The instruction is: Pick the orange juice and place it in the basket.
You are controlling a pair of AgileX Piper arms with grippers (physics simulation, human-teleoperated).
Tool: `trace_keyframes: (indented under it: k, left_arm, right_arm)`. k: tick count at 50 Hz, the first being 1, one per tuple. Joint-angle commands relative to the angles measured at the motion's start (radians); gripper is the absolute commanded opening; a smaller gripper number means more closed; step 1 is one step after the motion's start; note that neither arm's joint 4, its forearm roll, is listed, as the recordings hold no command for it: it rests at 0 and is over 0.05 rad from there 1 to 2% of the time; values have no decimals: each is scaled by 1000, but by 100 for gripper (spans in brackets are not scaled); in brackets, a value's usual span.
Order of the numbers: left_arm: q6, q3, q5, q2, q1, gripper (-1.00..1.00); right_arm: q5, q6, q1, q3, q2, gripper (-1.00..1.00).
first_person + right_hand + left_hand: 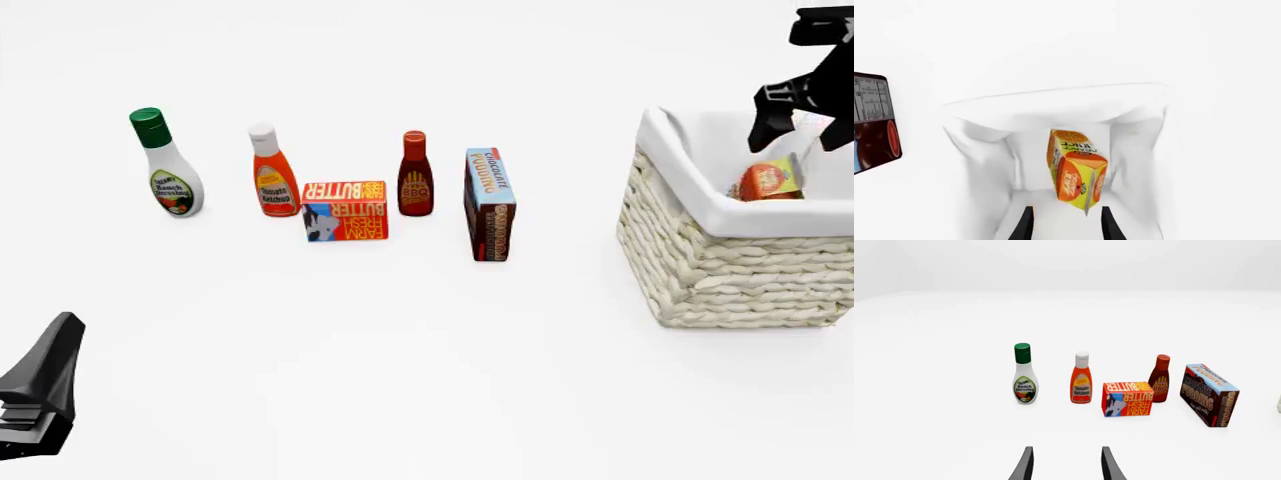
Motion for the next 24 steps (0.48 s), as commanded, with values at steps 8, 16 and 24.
trace_keyframes:
  k: [8,16,24]
  left_arm:
    - [0,0,0,0,0,100]
    - [0,0,0,0,0,100]
    - [0,0,0,0,0,100]
  right_arm:
    - [0,-8,-14,14,-17,100]
    - [0,-5,-8,15,-20,100]
    - [0,-8,-6,20,-37,100]
